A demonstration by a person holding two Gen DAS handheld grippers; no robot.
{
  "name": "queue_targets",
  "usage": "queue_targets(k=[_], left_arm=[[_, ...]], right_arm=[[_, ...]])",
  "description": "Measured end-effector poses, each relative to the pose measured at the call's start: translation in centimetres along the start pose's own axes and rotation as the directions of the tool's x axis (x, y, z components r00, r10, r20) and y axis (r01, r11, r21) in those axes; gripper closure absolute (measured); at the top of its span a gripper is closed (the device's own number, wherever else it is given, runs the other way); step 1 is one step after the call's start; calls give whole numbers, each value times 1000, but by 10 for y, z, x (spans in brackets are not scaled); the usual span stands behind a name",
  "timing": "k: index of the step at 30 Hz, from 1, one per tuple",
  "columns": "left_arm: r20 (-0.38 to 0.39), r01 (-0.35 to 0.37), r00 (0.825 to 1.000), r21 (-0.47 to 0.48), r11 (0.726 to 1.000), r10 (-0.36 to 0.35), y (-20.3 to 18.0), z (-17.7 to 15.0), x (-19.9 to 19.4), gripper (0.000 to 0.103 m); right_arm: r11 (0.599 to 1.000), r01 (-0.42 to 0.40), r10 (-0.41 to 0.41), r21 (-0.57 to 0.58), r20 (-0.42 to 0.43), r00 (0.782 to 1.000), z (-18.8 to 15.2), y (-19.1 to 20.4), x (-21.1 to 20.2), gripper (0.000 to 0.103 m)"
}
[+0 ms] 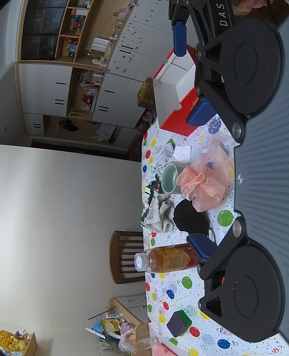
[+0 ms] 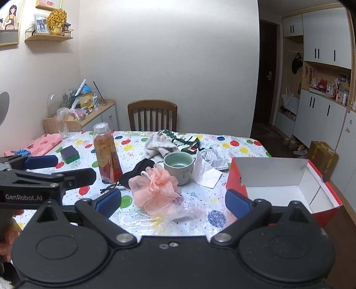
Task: Organize soft objects
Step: 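Move both tools toward the pink mesh bath puff on the table, then close the left gripper on the pink mesh bath puff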
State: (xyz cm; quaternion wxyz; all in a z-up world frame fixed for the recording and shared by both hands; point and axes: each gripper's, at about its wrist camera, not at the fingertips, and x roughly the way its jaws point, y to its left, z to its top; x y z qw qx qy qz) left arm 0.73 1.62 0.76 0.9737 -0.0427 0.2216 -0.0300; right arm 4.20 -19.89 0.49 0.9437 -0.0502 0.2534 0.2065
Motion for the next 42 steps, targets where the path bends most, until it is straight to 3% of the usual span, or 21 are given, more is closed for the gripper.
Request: queue_targets(k=[11,18,23,31,42], left_arm=[[-74,-26,997,-36,999,23,9,-1,41,0],[-111,-27,994,-25,999,24,15,0,84,0],[-141,-11,990,-21,1000,8,22,7,120,0],[-215,27,976,56,998,-15,15,10,182,0],[-300,10,953,178,984,44,0,-15,229,0]], right_arm=[[995,-94,91,-24,-110,990,-4,-12,39,12],[979,-186,162,-80,-247,955,-11,-13,82,16],[971,-214,174,-109,-295,939,-7,-21,109,17],[943,-306,224,-131,-429,875,-23,-18,152,20],[948,-301,213,-105,-496,842,-40,-5,204,22]])
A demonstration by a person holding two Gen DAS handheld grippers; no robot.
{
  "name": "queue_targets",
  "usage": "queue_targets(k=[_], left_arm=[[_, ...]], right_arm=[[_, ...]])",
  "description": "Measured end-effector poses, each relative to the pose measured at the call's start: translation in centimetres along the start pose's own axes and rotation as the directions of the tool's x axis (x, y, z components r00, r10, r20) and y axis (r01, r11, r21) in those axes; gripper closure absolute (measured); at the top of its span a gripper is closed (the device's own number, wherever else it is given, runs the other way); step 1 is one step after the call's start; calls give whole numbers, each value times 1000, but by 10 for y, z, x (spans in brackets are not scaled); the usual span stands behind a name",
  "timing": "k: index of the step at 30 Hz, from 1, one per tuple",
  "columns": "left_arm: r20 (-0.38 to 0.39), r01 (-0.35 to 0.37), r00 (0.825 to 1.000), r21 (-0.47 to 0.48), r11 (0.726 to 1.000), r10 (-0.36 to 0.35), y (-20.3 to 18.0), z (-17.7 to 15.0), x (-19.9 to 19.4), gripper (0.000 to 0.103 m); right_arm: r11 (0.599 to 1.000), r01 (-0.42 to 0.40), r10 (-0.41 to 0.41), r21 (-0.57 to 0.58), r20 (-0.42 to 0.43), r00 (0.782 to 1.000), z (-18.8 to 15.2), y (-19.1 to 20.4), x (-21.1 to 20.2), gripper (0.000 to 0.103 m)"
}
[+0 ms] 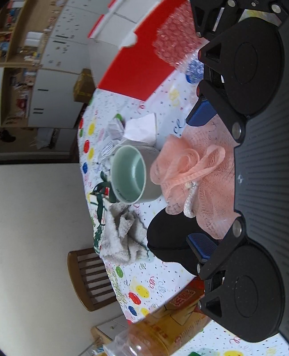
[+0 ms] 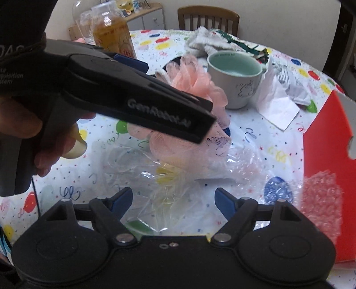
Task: Organize soft objects
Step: 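Close the left gripper on the pink mesh bath puff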
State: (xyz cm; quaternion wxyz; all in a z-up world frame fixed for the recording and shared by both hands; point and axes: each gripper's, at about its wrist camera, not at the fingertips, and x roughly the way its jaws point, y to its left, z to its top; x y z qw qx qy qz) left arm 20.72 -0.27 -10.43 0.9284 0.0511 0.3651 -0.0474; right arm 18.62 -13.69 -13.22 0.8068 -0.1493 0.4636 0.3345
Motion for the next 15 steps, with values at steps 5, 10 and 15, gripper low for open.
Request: queue_targets(k=[5,10,15], left_arm=[[-20,-15,1000,46,999,16,-4,-4,13,1],[-27,-6,1000,51,999,7,-5,-5,16,23],[-25,0,1000,52,999,1,-7,-6,12,56]], right_arm=[[1000,20,-20,-4,-23,1000,-3,-1,15,27],[1000,19,-19,-6,-17,1000,-5,0,18,46],[1000,23,-23,-15,-2,1000,-4,2,15,69]])
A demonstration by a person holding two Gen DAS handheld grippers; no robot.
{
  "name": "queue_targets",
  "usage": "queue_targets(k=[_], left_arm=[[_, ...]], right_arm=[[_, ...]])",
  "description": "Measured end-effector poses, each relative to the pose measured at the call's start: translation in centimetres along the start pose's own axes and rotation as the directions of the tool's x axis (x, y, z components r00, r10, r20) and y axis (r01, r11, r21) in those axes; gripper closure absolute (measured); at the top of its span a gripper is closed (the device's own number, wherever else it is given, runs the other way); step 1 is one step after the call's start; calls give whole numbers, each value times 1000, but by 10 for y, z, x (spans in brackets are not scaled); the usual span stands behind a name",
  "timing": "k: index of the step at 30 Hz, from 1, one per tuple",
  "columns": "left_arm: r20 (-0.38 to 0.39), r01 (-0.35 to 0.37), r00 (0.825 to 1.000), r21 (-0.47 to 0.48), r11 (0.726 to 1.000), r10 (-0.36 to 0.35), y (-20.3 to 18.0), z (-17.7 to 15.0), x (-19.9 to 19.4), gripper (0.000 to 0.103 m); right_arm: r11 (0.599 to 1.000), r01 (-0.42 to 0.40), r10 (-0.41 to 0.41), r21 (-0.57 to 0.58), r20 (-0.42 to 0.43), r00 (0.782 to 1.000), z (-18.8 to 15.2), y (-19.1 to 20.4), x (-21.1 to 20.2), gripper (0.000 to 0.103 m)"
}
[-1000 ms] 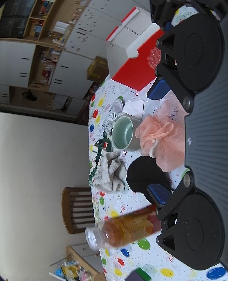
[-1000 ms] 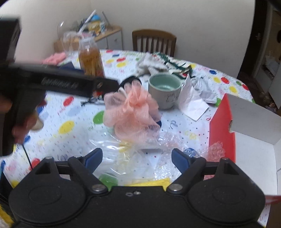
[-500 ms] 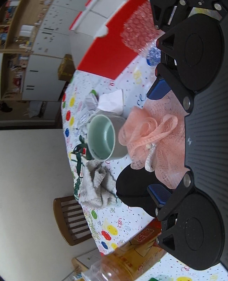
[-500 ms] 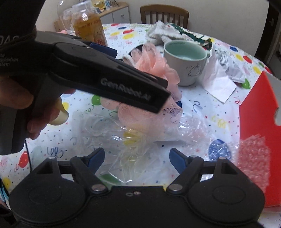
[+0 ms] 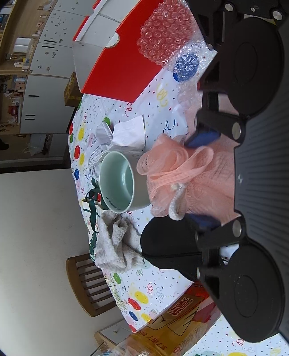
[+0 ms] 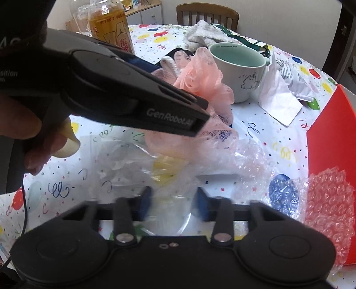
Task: Organize soft objects
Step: 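Close the left gripper on the pink mesh bath puff, then lift the bath puff with the left gripper and carry it into the red box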
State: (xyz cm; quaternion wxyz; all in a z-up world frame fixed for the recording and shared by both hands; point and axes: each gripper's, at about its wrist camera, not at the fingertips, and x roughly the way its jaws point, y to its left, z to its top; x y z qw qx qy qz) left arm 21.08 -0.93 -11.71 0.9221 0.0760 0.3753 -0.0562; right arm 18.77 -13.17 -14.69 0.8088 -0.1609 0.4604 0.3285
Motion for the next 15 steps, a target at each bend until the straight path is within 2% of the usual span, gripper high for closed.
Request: queue_targets(k=[2,7,12,15], left_arm=[[-2,9,1000,-1,1000,-9,0,-1,-1,67],[20,7,1000,2,1000,-7,0,-2,-11,81],[50,3,999,-43,999,-1,11,-3,-25,86],[80,-10,997,-70,998,15,20,-2,-41,86]], right_arm=[[1000,9,-9,-9,10,1000,-1,1,-2,72],[999,28,-26,-31,47,999,-1,6,-12,82],[998,40,-35,-50,98,995,-4,13,-29,89],[997,54,-48,-47,125,991,-2,14,-40,91]])
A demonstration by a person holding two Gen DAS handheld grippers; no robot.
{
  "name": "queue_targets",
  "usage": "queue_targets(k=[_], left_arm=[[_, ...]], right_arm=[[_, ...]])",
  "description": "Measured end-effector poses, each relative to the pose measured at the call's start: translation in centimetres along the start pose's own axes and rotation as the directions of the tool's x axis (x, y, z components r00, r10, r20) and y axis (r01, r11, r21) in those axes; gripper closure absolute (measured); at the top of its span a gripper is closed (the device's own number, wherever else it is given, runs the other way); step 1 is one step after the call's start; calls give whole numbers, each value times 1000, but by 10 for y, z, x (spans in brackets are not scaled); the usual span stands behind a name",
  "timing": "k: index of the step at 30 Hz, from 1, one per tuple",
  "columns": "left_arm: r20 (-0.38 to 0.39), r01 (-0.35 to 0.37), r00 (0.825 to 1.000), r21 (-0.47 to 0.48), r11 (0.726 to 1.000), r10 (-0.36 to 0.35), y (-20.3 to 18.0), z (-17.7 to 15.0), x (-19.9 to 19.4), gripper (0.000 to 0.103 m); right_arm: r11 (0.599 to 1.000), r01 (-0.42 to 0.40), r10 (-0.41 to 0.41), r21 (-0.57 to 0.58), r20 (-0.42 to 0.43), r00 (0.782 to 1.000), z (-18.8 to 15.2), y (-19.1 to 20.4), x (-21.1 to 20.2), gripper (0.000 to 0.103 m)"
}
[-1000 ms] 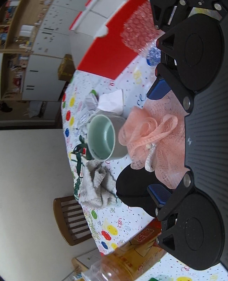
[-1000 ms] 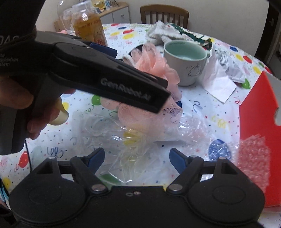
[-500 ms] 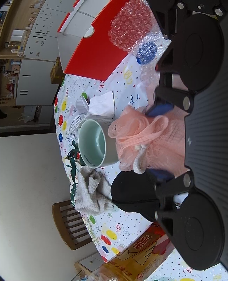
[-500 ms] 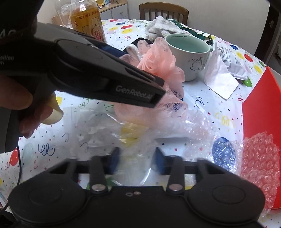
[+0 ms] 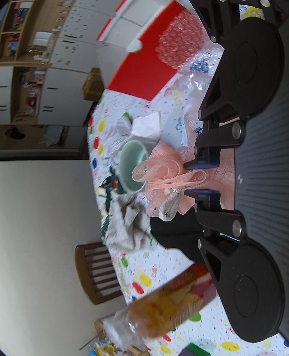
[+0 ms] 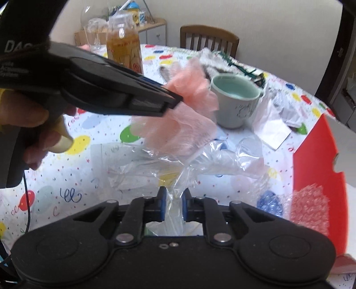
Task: Organize soft objects
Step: 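Lift the bath puff with the left gripper and carry it into the red box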
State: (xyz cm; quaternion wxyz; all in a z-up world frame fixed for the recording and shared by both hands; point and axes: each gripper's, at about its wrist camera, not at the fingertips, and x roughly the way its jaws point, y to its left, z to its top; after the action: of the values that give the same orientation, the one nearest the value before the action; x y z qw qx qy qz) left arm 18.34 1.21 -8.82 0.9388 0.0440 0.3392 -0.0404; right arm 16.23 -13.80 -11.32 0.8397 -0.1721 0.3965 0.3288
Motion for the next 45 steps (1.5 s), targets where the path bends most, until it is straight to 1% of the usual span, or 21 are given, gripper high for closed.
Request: queue_targets(k=[6,13,18,24,28,32,41,45], left_arm=[[69,9,998,-40,999,-6,18,8,-41,86],[136,29,990,-31,999,-24,25,17,-88,87],[169,59,984,-55,997,-49,27,24,-112,87],[207,69,977,-36,997,-60,18,35,-133,86],[215,79,974,-29,996,-71,7,44,-136,86],[221,96,971,-12,995,-91,-13,56,-132,86],[194,141,971,-3,990,-138,-87,85,-97,86],[184,145,972,4,989,-143,-120,96,-79,86]], right_arm=[[1000,10,-10,8,57,998,2,6,-31,91],[999,26,-29,24,121,992,8,5,-77,91],[998,42,-49,48,148,988,11,-6,-106,91],[994,63,-78,85,177,981,7,-30,-134,91],[991,74,-94,112,182,979,1,-56,-148,91],[987,93,-114,130,173,978,-10,-88,-157,91],[983,111,-132,147,142,981,-38,-166,-168,91],[984,114,-131,134,123,984,-46,-199,-166,91]])
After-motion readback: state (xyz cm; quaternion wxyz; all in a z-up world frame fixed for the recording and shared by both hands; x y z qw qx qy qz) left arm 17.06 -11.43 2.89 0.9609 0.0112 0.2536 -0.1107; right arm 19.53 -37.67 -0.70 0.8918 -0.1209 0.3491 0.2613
